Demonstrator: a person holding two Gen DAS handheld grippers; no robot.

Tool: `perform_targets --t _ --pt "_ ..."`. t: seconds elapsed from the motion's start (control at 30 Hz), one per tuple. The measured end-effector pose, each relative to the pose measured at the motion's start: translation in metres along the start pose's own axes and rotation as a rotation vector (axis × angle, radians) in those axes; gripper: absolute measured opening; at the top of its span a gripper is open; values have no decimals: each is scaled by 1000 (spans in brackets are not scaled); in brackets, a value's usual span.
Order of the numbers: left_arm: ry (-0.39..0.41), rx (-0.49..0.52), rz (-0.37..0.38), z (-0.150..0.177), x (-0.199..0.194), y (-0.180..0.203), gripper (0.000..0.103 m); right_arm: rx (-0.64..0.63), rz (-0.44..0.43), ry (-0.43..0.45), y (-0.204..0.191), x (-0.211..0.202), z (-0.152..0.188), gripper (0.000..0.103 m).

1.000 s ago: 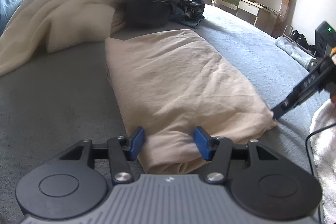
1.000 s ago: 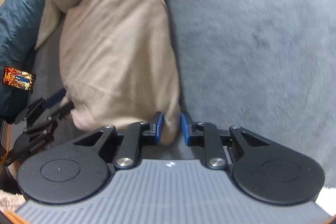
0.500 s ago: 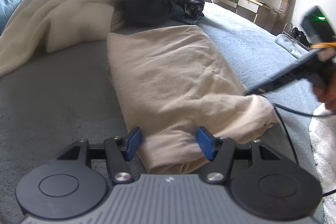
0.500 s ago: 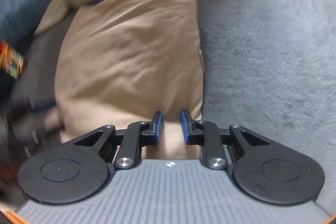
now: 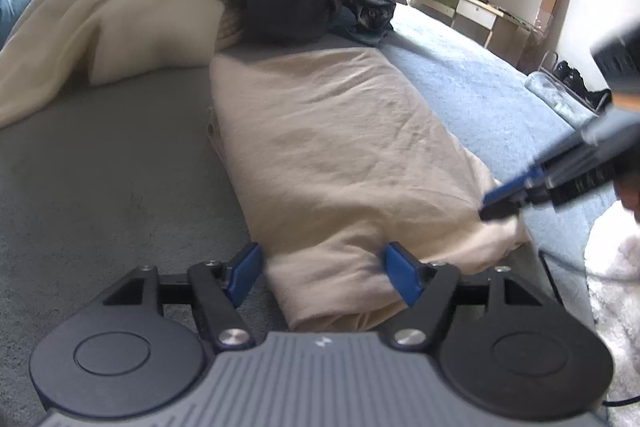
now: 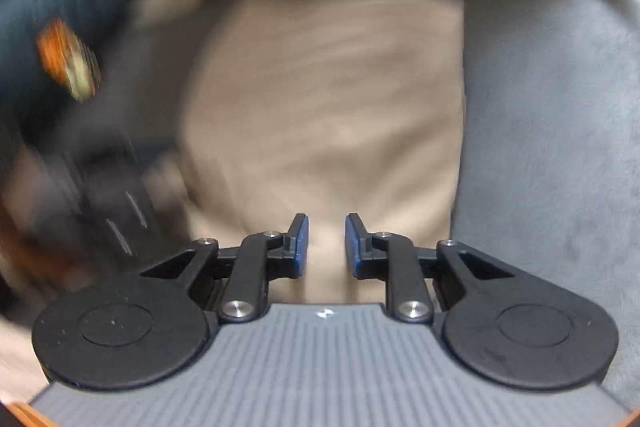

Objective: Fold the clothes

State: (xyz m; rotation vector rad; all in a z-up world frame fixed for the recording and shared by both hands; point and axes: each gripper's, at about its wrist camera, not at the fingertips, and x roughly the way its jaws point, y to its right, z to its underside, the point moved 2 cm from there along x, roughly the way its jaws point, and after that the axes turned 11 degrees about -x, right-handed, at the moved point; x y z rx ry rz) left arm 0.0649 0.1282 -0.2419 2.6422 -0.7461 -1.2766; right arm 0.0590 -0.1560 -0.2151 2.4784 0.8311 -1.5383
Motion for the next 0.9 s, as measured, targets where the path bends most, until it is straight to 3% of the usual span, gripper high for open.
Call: perform_targets --t 0.1,0.2,0.33,0.43,0.57,0.63,0.7,0.83,0.9 --pt "-3 -8 5 -2 -1 -2 73 73 -15 -14 7 -11 18 20" --pt "-7 -16 5 -5 -4 -2 72 72 44 -73 4 -21 28 20" --pt "2 19 -17 -4 -10 6 70 58 38 76 -2 -55 4 21" --pt "8 19 -31 -4 -15 7 69 -32 -7 181 -23 -58 -24 21" --pt "92 12 -40 -17 -36 11 64 -198 13 45 -47 1 -10 20" --pt "148 12 -36 -27 -49 14 64 -327 78 55 -63 14 6 21" --pt "136 61 -45 -24 -39 23 65 -418 129 42 -76 14 4 22" --pt "83 179 -66 -14 -10 41 64 -384 91 39 -70 2 -11 23" --pt "57 238 -77 -9 4 50 65 -326 80 103 -56 -15 -23 23"
